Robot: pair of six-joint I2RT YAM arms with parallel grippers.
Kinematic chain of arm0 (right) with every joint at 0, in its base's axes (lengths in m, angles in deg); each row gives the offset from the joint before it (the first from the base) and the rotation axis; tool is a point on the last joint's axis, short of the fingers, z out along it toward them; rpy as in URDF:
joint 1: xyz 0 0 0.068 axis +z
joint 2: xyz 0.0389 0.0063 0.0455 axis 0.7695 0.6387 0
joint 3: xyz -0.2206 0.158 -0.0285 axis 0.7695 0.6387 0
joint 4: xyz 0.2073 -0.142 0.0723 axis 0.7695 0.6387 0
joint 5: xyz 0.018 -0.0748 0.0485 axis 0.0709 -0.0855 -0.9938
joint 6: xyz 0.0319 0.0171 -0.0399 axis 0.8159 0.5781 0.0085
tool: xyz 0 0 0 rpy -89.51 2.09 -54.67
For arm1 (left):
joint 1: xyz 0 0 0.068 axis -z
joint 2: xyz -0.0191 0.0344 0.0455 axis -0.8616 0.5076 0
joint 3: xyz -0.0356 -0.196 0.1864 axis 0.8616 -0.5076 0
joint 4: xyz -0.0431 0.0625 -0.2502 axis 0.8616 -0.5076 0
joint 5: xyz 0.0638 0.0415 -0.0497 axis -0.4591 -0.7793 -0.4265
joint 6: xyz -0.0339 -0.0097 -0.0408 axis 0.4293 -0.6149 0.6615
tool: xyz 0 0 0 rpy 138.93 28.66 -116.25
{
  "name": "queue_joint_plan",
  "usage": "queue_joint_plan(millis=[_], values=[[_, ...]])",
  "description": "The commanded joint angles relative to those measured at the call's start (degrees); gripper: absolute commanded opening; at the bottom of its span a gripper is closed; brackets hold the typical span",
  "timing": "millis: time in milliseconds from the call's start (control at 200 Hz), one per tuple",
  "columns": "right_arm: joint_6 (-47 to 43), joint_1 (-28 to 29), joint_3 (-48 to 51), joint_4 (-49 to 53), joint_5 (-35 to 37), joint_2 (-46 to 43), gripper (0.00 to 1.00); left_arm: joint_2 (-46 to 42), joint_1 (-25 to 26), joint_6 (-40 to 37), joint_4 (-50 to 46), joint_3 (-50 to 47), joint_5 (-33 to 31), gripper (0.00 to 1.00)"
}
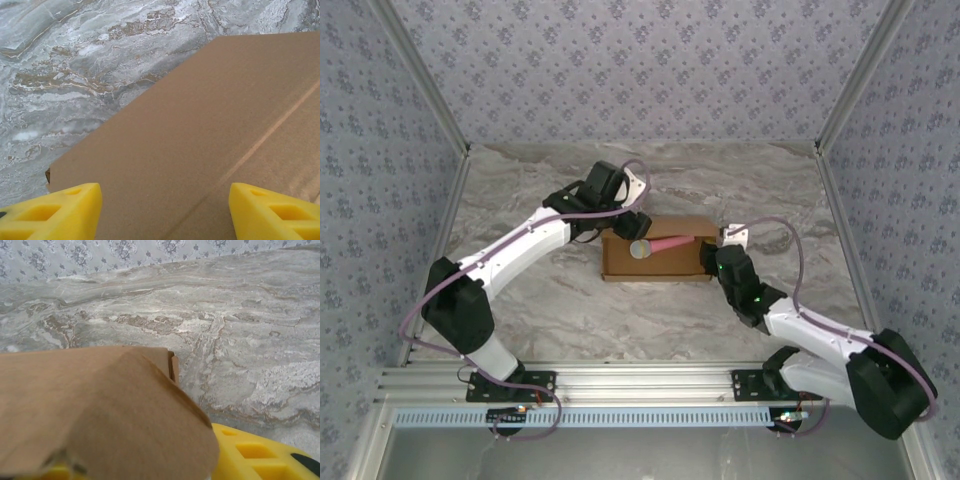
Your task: Fold the paper box
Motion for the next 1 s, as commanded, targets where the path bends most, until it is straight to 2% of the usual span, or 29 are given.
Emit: queue_joint_plan(millis=[0, 255, 365, 480, 620, 755, 999], values=[[3.91, 1.28, 0.67, 11.40, 0.50, -4.87, 0.51, 0.20, -0.15, 1.17, 1.32, -0.71, 1.56, 0.67], [7.53, 2.21, -1.77, 35.51, 1.67, -20.28, 0.54, 0.04, -0.05, 2.29, 3.20, -2.67, 1.99, 0.66], [7.53, 2.20, -4.52, 41.41, 1.84, -24.71, 0.54, -0.16, -0.08, 2.97, 4.70, -4.08, 2.40, 0.66], [6.04, 2.18, -8.84, 44.64, 2.02, -25.47, 0.54, -0.53, -0.04, 3.44, 5.90, -5.72, 2.56, 0.66], [3.21, 1.76, -14.29, 45.23, 0.61, -22.71, 0.55, -1.41, -0.03, 4.64, 8.50, -8.53, 2.24, 0.65], [0.47, -0.60, -18.81, 43.16, -3.00, -16.01, 0.57, -2.20, 0.14, 6.38, 12.27, -12.11, 2.60, 0.65], [-1.20, -8.20, -25.80, 37.47, -16.81, 0.17, 0.60, -2.41, 0.98, 8.78, 18.49, -17.13, 2.73, 0.65]])
